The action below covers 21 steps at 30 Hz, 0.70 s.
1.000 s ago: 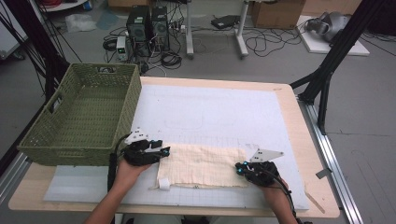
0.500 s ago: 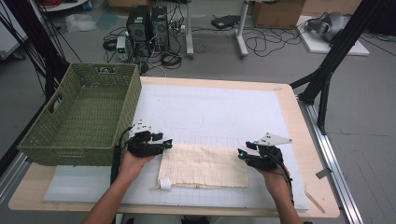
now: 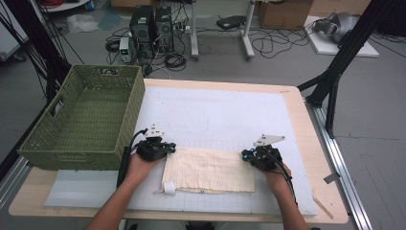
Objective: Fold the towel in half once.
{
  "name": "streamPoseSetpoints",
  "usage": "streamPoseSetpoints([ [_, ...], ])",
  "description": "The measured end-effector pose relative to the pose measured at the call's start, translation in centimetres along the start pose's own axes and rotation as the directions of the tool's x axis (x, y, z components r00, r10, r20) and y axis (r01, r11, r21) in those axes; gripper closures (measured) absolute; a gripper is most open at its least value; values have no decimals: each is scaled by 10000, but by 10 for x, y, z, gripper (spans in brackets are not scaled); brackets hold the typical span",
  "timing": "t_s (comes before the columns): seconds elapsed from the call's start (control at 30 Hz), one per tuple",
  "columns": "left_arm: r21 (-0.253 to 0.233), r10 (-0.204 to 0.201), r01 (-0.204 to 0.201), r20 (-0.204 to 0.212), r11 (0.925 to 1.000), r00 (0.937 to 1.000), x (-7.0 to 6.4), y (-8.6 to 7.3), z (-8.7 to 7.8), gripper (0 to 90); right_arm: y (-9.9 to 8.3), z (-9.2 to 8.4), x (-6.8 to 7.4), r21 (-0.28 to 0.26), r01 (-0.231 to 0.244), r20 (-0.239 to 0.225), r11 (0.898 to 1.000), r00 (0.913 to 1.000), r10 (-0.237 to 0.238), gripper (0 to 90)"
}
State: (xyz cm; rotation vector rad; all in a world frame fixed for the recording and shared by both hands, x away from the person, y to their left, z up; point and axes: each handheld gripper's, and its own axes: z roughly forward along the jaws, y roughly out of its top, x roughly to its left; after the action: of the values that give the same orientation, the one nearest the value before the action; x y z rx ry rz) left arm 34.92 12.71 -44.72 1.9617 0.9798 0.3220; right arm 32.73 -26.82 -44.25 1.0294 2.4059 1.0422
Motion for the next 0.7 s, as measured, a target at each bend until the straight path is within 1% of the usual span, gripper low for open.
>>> streamPoseSetpoints([
  [0.1,-531,-183,158,-468,9985,9987,2,4,0,864,4,0,-1,-518,-58,540,9986,9985,86,852],
  [0.2,-928,-431,351,-859,9951,9954,5,13,3,864,12,5,-3,-686,-33,1081,9976,9941,108,852],
  [0.3,-1098,-716,609,-961,9921,9928,10,21,8,864,20,13,-8,-747,-225,1491,9970,9883,335,852],
  [0.4,-1257,-620,487,-1043,9909,9926,11,26,13,861,25,19,-13,-839,-383,1856,9957,9812,534,851],
  [0.43,-1334,-634,495,-1027,9898,9927,11,26,14,853,26,21,-14,-805,-545,1929,9953,9788,693,844],
  [0.47,-1339,-791,671,-866,9887,9931,11,25,15,818,27,22,-15,-784,-627,1948,9949,9778,770,826],
  [0.5,-1222,-958,870,-680,9887,9931,12,24,15,720,27,24,-15,-806,-637,1968,9947,9773,785,769],
  [0.53,-1104,-1068,1006,-511,9888,9930,12,24,14,587,26,24,-15,-832,-783,1935,9935,9767,932,692],
  [0.57,-1128,-991,943,-379,9891,9944,11,22,11,518,25,23,-15,-894,-906,1770,9919,9786,1053,652],
  [0.6,-1204,-907,860,-342,9890,9953,9,21,9,498,25,22,-14,-1004,-837,1644,9914,9814,995,620],
  [0.63,-1243,-782,737,-317,9895,9964,8,20,6,483,24,20,-13,-1087,-883,1519,9901,9829,1043,598],
  [0.7,-1211,-635,608,-183,9908,9978,4,16,-1,453,23,15,-9,-1226,-835,1375,9889,9854,1003,571],
])
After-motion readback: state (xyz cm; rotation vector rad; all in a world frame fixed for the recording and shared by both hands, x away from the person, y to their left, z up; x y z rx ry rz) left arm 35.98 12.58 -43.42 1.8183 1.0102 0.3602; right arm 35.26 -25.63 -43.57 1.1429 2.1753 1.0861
